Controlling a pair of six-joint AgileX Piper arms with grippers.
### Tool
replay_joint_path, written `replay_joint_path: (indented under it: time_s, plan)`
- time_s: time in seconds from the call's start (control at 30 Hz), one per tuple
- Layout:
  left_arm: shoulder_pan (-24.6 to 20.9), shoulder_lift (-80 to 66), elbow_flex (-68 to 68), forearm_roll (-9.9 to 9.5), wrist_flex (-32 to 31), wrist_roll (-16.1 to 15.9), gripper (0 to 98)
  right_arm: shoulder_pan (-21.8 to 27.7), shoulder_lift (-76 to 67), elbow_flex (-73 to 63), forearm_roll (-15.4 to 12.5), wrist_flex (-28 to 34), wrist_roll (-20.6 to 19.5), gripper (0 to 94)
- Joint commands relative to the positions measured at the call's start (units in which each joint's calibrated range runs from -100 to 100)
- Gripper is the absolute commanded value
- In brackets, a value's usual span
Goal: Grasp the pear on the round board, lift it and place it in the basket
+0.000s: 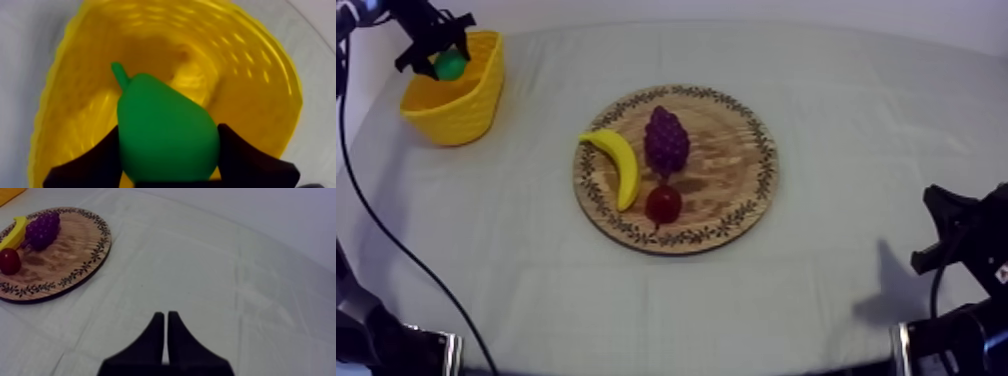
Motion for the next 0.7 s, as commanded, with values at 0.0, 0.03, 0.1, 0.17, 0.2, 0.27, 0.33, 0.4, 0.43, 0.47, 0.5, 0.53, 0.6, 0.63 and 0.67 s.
replay_joint_path:
  time_s: [0.0,0.03,0.1,0.17,0.2,0.27,0.33,0.4,0.43,0.47,0.5,0.53,0.6,0.63,0.67]
  plan:
    - [-0.1,3.2,-2.3,0.1,-0.2,-0.1,47.0,0.0,0.0,0.0,0.0,0.0,0.0,0.4]
    - [-0.2,3.9,-3.0,0.14,-0.4,-0.2,47.1,0.0,0.0,0.0,0.0,0.0,0.0,0.4]
    - [-0.4,4.9,-4.0,0.19,-0.7,-0.3,48.0,0.0,0.0,0.0,0.0,0.0,0.0,0.4]
    - [-0.6,5.6,-4.7,0.34,-0.9,-0.2,51.7,0.0,0.0,0.0,0.0,0.0,0.0,0.4]
    - [-0.7,5.8,-4.9,0.45,-0.9,-0.1,55.7,0.0,0.0,0.0,0.0,0.0,0.0,0.4]
    - [-0.9,6.1,-5.0,0.71,-1.4,0.2,65.6,0.0,0.0,0.0,0.0,0.0,0.0,0.4]
    - [-1.0,6.1,-4.7,1.07,-2.5,0.4,74.4,0.0,0.0,0.0,0.0,0.0,0.0,0.4]
    - [-1.1,6.1,-4.0,1.45,-3.6,0.4,81.2,0.0,0.0,0.0,0.0,0.0,0.0,0.4]
    - [-1.1,6.0,-3.7,1.58,-4.1,0.4,83.9,0.0,0.0,0.0,0.0,0.0,0.0,0.4]
    - [-1.1,6.0,-3.3,1.7,-4.6,0.5,86.0,0.0,0.0,0.0,0.0,0.0,0.0,0.4]
    - [-1.1,5.8,-2.8,1.78,-5.0,0.6,87.7,0.0,0.0,0.0,0.0,0.0,0.0,0.4]
    - [-1.1,5.7,-2.2,1.86,-5.4,0.8,89.2,0.0,0.0,0.0,0.0,0.0,0.0,0.4]
    - [-1.0,5.3,-1.1,2.0,-6.4,1.0,91.0,0.0,0.0,0.0,0.0,0.0,0.0,0.4]
    - [-1.0,5.1,-0.6,2.07,-6.7,1.0,91.5,0.0,0.0,0.0,0.0,0.0,0.0,0.4]
    - [-1.0,4.8,-0.1,2.11,-7.0,1.0,91.9,0.0,0.0,0.0,0.0,0.0,0.0,0.4]
